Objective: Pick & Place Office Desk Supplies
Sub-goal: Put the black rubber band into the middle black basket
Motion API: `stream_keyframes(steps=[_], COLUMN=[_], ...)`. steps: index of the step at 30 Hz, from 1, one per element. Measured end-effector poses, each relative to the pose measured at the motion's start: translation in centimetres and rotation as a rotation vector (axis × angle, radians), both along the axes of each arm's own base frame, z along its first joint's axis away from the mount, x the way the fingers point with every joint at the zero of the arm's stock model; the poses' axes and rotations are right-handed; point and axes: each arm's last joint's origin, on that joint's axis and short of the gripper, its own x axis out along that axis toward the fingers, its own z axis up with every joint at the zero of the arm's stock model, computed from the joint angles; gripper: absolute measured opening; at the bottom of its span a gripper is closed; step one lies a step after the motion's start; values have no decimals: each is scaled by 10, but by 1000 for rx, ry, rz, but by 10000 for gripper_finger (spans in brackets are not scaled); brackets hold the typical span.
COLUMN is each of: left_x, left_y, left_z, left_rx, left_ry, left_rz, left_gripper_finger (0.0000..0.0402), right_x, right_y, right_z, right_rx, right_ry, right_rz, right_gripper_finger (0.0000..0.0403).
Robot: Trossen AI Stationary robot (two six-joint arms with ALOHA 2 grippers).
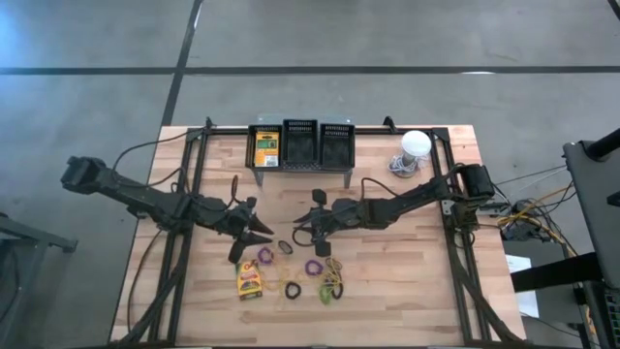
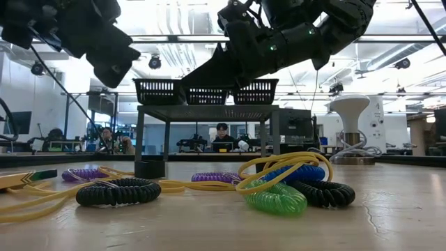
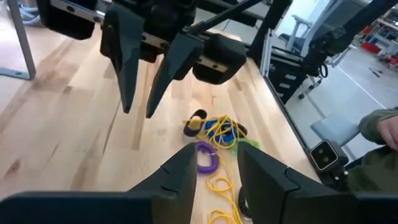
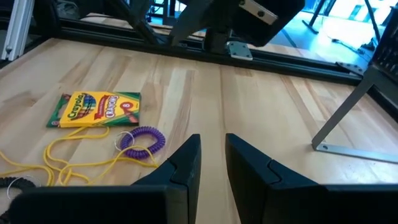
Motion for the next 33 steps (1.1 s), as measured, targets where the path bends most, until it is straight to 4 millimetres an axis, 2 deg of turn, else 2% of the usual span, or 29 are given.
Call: stream_keyframes(steps=[4,8,12,21,27,33], left_x=[0,3,9,13,14,16], left_y=[0,0,-1,-5,-5,-6], left_z=[-3,-2,2,4,7,11], left_rx=[-9,65,148,202,381,368], left_ry=[28,-20,-108,-129,-198,-186], left_rz=[6,3,-15,-52,-91,-61], left_gripper_finger=[120,120,120,120,120,120], right_x=[0,0,0,0,4,9], right_y=[0,-1,0,4,5,7], right_z=[1,0,0,0,8,18], right_rx=[-24,-41,-9,92,150,162], right_ry=[-6,-6,-5,2,-21,-37], right_rz=[7,12,14,73,60,59], right_gripper_finger=[68,68,68,68,68,68])
